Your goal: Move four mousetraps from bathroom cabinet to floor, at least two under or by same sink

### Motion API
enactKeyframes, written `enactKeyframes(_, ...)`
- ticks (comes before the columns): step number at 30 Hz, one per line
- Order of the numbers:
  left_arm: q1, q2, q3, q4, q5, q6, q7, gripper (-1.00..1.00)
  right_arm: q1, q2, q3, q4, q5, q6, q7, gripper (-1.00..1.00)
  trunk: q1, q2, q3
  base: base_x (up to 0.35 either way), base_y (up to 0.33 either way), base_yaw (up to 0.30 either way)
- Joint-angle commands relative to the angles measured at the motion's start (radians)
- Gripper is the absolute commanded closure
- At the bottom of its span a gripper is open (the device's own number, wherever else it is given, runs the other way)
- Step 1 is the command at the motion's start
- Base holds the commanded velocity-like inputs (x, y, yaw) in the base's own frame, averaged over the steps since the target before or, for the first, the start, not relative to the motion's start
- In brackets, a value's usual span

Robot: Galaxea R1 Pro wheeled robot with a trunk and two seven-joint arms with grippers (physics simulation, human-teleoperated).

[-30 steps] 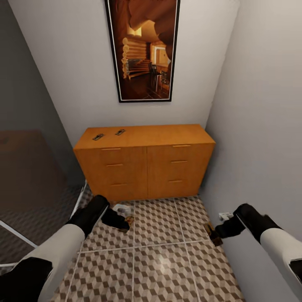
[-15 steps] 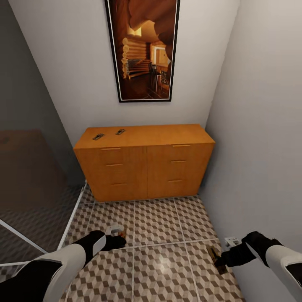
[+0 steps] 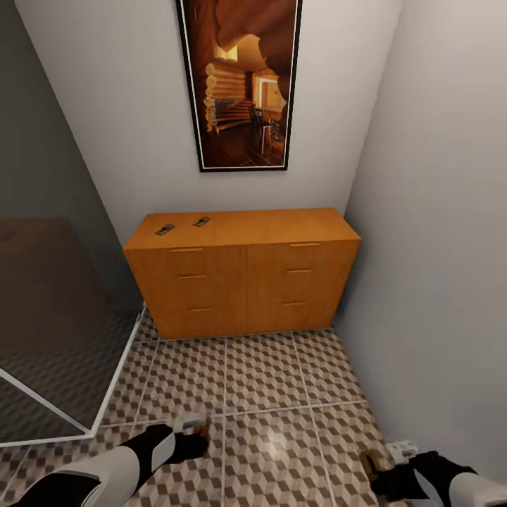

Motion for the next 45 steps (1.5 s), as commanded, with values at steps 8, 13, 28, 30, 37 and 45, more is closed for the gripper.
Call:
enactKeyframes(8, 0.034, 0.005, -0.008, 0.0, 0.01, 0.002, -0.001, 1.0, 0.067, 0.015, -0.006, 0.012, -0.142, -0.044, -0.129, 1.0, 0.0, -0.001, -0.001, 0.0, 0.0, 0.0)
enactKeyframes(13, 0.046, -0.004, -0.008, 0.0, 0.01, -0.022, -0.001, 1.0, 0.072, 0.017, -0.007, 0.015, -0.151, -0.043, -0.135, 1.0, 0.0, -0.001, -0.001, 0.0, 0.0, 0.0)
enactKeyframes(28, 0.052, -0.014, -0.007, 0.001, 0.011, -0.079, -0.001, 1.0, 0.074, 0.02, -0.006, 0.015, -0.157, -0.055, -0.137, 1.0, 0.0, -0.001, 0.004, 0.0, 0.0, 0.0)
enactKeyframes(30, 0.053, -0.014, -0.007, 0.001, 0.011, -0.079, -0.001, 1.0, 0.074, 0.02, -0.007, 0.015, -0.157, -0.057, -0.137, 1.0, 0.0, -0.001, 0.007, 0.0, 0.0, 0.0)
enactKeyframes(37, 0.059, -0.013, -0.006, 0.001, 0.011, -0.079, -0.001, 1.0, 0.086, 0.021, -0.006, 0.015, -0.158, -0.079, -0.138, 1.0, 0.0, -0.001, 0.018, 0.0, 0.0, 0.0)
enactKeyframes(45, 0.081, -0.011, -0.006, 0.001, 0.012, -0.081, -0.001, 1.0, 0.094, 0.021, -0.006, 0.015, -0.158, -0.088, -0.138, 1.0, 0.0, -0.001, 0.031, 0.0, 0.0, 0.0)
